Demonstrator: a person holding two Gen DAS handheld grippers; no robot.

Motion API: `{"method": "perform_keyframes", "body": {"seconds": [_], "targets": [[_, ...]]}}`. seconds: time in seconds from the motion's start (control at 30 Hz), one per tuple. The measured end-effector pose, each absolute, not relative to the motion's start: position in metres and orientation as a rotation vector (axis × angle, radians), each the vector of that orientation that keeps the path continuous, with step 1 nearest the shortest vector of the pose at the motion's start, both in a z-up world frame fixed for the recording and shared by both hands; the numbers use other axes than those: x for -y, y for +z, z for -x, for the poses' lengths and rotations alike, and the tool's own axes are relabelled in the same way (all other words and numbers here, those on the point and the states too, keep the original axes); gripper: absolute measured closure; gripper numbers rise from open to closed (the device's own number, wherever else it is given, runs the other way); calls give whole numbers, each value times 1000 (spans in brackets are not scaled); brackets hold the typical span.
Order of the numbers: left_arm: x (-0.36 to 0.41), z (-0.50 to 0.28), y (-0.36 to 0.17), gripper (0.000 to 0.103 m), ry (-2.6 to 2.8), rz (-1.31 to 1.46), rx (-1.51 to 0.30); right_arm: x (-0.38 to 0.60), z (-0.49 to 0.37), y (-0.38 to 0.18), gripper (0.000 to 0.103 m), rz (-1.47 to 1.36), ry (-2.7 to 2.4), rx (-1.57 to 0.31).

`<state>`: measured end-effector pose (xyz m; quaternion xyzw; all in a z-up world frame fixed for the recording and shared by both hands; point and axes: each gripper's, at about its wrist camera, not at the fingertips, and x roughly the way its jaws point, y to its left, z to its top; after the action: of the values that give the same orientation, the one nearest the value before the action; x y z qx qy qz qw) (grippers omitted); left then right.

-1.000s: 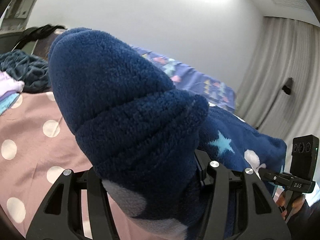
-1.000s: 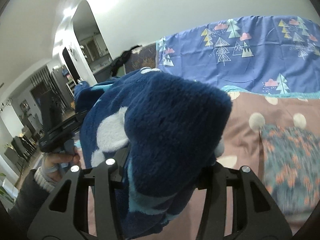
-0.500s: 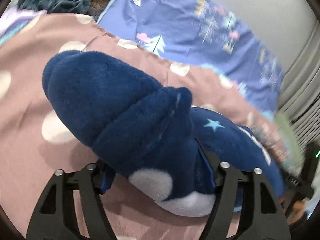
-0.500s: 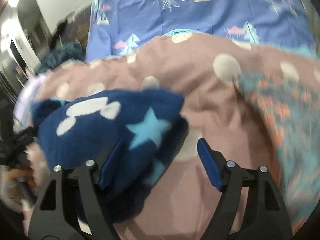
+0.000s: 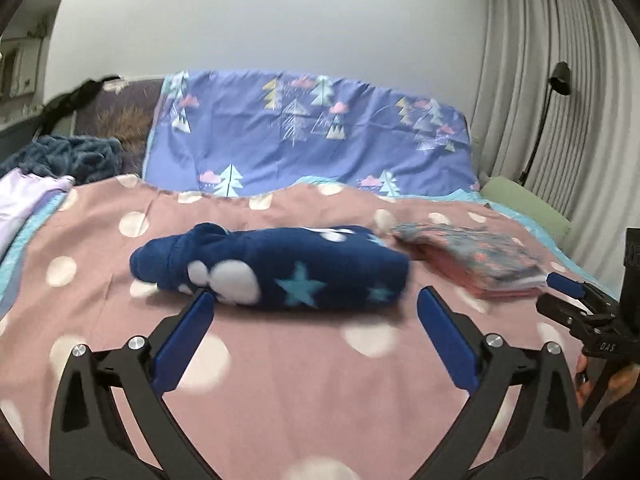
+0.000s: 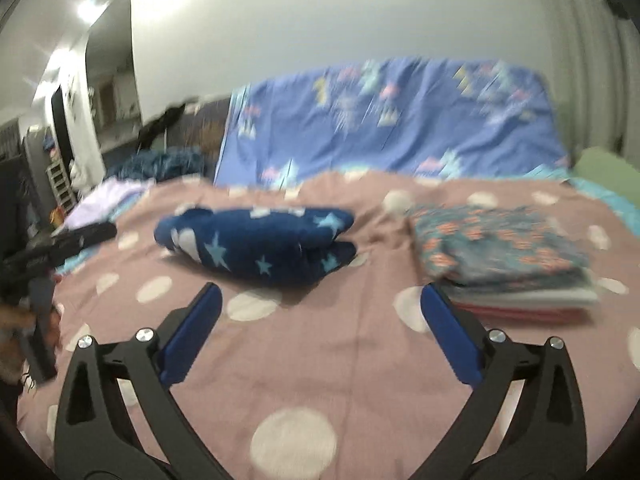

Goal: Fold small clothes

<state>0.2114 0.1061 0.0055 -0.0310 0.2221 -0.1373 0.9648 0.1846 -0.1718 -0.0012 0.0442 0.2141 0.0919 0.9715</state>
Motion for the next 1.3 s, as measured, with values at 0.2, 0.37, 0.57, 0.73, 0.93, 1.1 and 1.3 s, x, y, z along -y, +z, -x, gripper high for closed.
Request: {"method": "perform_keyframes", "body": {"seconds": [0.2, 0.37, 0.57, 0.73, 0.93, 1.1, 1.3], "targets": [[-53, -104, 14, 1, -192, 12, -414, 181, -102, 14, 2, -115, 169, -436], [-28, -34, 14, 1, -209, -10, -355, 183, -48, 17, 2, -114, 170, -435], [-3, 14, 13, 1, -112, -107, -291, 185, -2, 20, 2, -99, 150, -393], [0, 25, 14, 1, -105, -69, -328, 183, 15, 21, 2, -96, 152, -395], [4, 35, 9, 1, -87, -75, -350, 184, 31, 22, 2, -89, 129, -376], [5, 43, 8, 1, -81, -71, -341, 186, 37, 20, 2, -93, 116, -376], [11, 45, 7, 1, -76, -89, -352, 189, 40, 20, 2, -106, 108, -391]]}}
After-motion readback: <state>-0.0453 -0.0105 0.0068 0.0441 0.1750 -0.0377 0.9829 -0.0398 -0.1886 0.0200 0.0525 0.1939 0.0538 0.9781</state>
